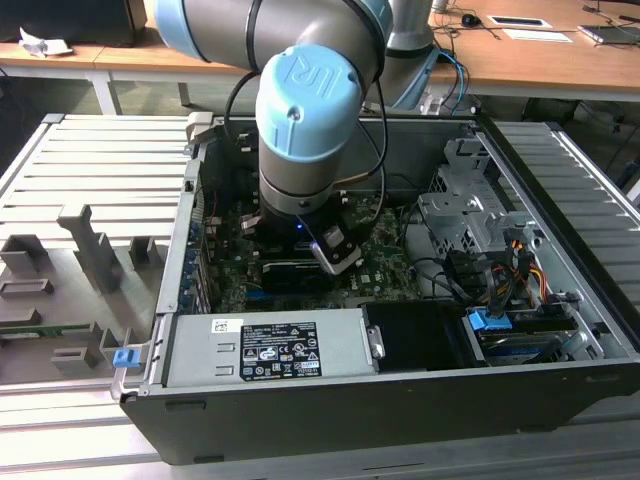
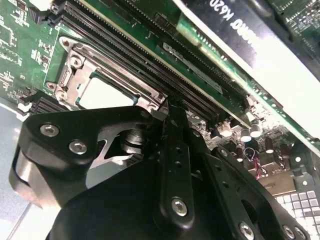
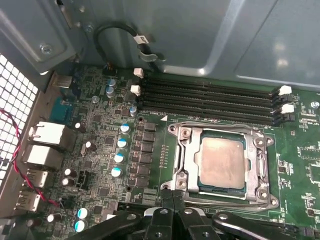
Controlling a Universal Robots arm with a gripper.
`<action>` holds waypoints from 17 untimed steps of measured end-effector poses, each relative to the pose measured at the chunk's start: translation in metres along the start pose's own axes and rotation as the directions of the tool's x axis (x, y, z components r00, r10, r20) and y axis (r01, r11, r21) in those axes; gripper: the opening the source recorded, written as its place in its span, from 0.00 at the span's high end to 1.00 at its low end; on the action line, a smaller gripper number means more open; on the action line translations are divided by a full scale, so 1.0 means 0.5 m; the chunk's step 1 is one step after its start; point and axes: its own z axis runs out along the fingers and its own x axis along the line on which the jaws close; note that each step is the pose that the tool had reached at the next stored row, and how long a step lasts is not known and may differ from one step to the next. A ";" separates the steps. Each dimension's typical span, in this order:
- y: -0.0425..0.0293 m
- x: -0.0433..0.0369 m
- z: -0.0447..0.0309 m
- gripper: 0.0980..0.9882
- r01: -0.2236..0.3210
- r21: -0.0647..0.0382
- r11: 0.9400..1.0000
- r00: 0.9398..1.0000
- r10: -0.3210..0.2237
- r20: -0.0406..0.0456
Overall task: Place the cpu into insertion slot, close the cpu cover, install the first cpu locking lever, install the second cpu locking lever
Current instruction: 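Install the second cpu locking lever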
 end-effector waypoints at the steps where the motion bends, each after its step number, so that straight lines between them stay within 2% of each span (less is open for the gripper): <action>1: 0.000 0.000 0.001 0.99 0.000 -0.004 1.000 1.000 0.000 0.001; 3: -0.001 0.001 0.004 0.99 0.001 -0.015 1.000 1.000 0.000 0.002; 10: -0.001 0.008 0.010 0.99 0.001 -0.038 0.999 1.000 -0.001 0.005; 17: 0.006 0.018 0.018 0.99 0.002 -0.054 0.999 1.000 -0.001 0.007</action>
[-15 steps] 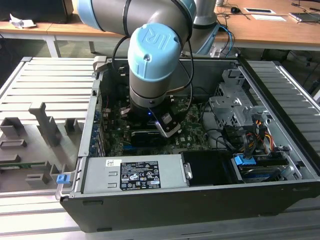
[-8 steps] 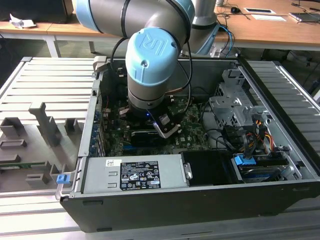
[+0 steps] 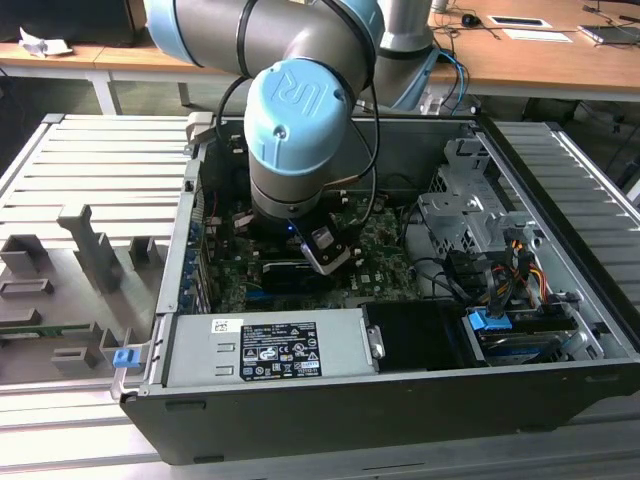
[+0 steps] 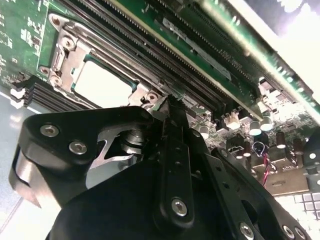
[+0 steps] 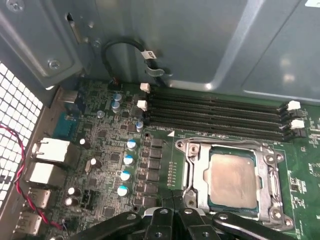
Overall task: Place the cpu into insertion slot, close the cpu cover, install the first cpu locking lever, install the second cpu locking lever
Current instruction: 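Install the second cpu locking lever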
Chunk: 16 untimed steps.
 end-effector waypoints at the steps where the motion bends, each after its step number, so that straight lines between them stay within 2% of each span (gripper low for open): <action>1: 0.000 0.001 0.000 0.99 0.000 0.000 1.000 1.000 0.000 0.000; 7: -0.001 0.002 0.004 0.99 0.000 0.000 1.000 1.000 0.000 0.000; 16: 0.007 0.002 -0.013 0.99 0.000 0.000 1.000 1.000 0.000 0.000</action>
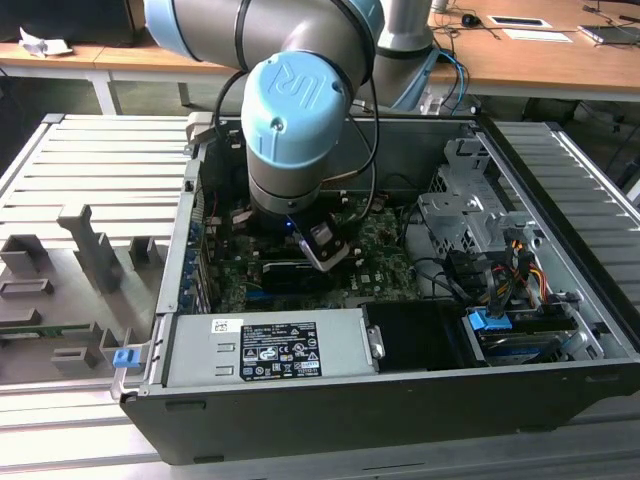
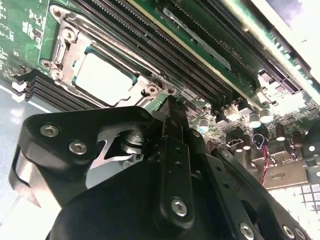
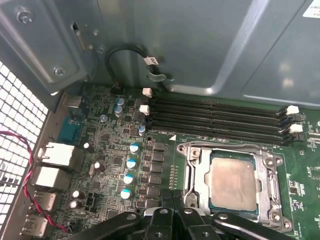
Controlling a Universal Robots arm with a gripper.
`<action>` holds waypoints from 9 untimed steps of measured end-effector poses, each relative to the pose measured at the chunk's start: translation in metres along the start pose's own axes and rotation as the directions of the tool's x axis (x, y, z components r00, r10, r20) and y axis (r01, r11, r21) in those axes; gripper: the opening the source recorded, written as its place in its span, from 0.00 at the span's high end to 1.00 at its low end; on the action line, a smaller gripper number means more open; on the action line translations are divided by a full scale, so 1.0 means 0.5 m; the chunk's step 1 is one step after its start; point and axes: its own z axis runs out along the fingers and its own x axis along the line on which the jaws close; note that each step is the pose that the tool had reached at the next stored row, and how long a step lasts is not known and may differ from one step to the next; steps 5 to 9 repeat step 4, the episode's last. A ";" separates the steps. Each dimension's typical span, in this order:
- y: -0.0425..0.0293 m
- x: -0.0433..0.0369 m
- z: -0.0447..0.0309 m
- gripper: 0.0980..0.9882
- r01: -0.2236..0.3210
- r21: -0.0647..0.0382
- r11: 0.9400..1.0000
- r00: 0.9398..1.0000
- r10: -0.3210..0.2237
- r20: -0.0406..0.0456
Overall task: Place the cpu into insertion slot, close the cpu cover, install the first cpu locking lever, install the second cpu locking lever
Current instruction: 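Install the second cpu locking lever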
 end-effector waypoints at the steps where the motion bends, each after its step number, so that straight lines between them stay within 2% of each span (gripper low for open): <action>1: 0.001 0.000 -0.001 0.99 0.000 0.000 1.000 1.000 0.000 0.000; 9: 0.001 0.000 -0.003 0.99 0.000 0.000 1.000 1.000 0.000 0.000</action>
